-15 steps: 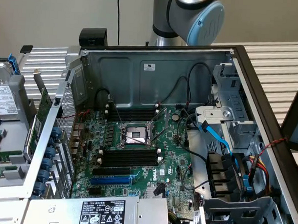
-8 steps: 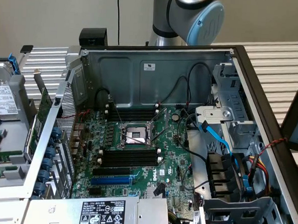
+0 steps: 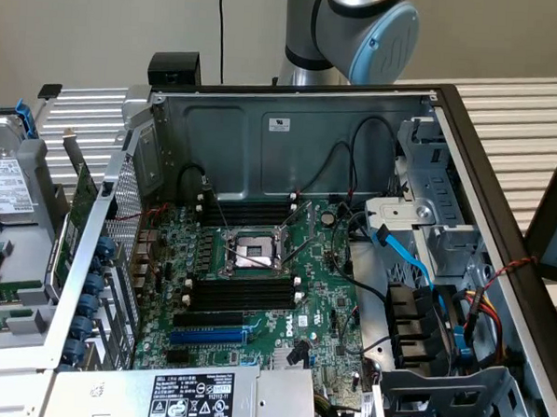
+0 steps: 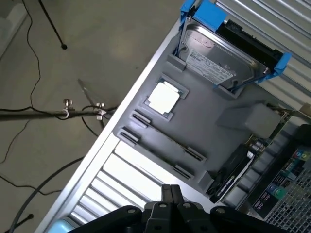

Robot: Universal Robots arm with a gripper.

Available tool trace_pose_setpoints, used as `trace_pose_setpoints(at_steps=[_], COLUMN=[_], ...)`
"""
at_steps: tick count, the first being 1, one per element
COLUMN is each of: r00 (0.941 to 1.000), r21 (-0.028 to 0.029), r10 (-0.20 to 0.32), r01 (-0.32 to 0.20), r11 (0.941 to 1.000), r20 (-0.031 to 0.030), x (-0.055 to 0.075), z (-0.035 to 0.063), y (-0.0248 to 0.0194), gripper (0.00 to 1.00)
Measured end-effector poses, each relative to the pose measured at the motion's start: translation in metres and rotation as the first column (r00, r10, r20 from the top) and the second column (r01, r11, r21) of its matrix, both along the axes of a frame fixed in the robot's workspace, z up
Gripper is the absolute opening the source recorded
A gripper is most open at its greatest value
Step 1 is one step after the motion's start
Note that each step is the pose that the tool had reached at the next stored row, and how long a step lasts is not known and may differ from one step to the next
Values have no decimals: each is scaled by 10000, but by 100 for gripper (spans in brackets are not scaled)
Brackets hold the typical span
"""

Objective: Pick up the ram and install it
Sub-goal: 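Pick up the ram and move it above insertion slot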

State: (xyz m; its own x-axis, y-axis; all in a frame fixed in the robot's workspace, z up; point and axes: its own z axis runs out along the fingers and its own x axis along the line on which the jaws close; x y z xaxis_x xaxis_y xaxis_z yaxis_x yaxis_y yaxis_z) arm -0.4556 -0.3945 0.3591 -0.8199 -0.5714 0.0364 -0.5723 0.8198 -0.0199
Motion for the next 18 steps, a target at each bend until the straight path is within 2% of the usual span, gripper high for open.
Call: trace_pose_setpoints(at_steps=[4, 9, 14, 18], r00=[9974, 9866, 9678, 9470], r21=[4, 6, 5, 5], r10=[723, 1632, 2517, 3211], r01=[-723, -1632, -2517, -3211], r11=[9974, 9866, 9678, 9471], r20=[27, 50, 64, 67], x=[0, 0, 0, 0], z=[-1, -5, -11, -17], y=[0, 0, 0, 0], gripper=[11, 11, 11, 11])
